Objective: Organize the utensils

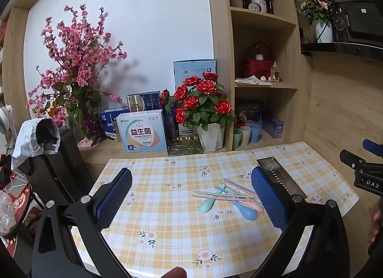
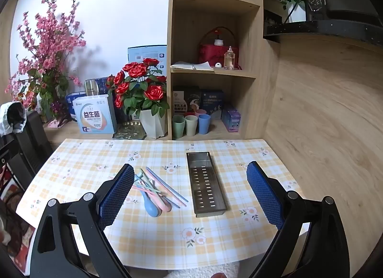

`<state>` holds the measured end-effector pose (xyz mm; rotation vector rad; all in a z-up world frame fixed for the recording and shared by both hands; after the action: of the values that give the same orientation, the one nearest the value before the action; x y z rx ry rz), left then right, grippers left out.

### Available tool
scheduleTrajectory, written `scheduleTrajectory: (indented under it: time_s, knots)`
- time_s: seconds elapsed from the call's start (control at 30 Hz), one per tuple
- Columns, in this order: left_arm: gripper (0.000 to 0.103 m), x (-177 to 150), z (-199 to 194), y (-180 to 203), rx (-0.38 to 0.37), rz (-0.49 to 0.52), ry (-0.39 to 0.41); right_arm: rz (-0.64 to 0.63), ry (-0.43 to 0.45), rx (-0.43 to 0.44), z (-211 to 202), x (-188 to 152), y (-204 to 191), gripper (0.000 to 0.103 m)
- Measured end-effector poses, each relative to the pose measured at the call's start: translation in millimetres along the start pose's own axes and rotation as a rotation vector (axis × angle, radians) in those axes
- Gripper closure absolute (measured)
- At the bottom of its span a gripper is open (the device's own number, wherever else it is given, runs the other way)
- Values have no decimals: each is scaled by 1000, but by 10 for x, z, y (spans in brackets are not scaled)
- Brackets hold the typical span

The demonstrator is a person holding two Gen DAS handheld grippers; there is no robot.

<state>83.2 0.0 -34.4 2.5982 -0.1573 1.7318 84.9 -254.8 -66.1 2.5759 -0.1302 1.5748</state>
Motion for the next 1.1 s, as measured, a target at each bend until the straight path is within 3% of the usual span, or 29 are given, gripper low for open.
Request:
scheduleTrajectory:
  time_s: [1.1]
  knots:
    - [5,-176,43,-13,-6,-5,-12,2,8,3,-17,5,9,11]
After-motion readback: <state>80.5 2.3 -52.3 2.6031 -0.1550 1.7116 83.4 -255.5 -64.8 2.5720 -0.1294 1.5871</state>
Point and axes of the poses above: each gripper's, at about its wrist camera, not at the fingertips, and z roughly the way its jaws point, y to its right, x to its top, the point moved 9 cm from there along z, roughly the way its jaws point, and after that the axes turned 4 degrees about -x, right-handed, at the moved point
